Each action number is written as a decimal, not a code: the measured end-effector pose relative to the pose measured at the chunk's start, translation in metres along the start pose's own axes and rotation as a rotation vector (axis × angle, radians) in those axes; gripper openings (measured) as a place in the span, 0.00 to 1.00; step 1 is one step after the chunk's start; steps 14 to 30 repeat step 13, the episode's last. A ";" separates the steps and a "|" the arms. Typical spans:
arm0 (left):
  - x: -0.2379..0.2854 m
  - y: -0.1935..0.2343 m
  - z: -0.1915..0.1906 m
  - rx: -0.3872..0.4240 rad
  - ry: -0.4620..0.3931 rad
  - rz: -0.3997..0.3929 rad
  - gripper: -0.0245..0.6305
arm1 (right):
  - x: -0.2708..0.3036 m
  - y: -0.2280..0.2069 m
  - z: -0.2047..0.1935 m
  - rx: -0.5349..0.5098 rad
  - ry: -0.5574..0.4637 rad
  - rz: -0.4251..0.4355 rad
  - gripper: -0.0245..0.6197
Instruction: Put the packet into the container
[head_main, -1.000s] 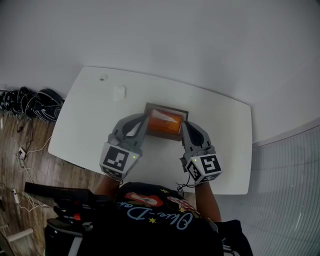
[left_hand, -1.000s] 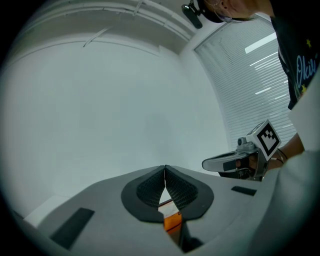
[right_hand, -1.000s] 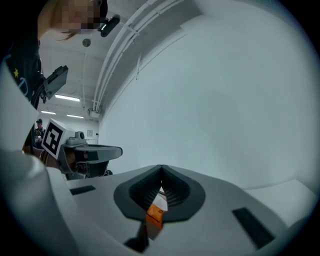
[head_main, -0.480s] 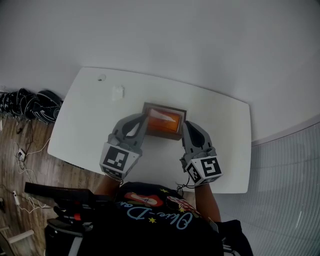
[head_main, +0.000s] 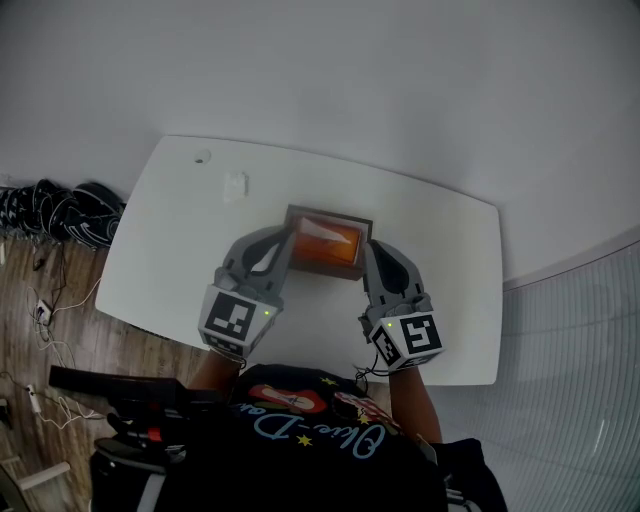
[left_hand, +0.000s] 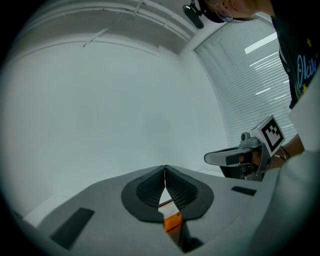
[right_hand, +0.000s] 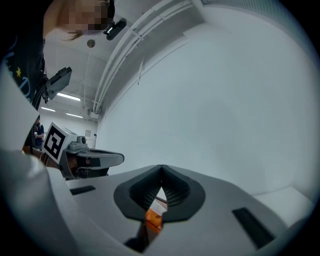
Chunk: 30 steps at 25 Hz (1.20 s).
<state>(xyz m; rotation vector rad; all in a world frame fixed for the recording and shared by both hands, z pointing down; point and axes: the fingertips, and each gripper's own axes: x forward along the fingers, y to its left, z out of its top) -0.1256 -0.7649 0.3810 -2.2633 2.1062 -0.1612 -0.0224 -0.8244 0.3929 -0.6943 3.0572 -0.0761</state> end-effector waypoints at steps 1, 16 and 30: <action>0.000 0.000 0.001 0.000 0.000 -0.001 0.05 | 0.000 0.000 0.001 0.001 0.000 -0.005 0.06; -0.003 -0.001 0.002 0.005 0.003 -0.004 0.05 | -0.003 0.001 0.002 0.002 0.004 -0.020 0.06; -0.003 -0.001 0.002 0.005 0.003 -0.004 0.05 | -0.003 0.001 0.002 0.002 0.004 -0.020 0.06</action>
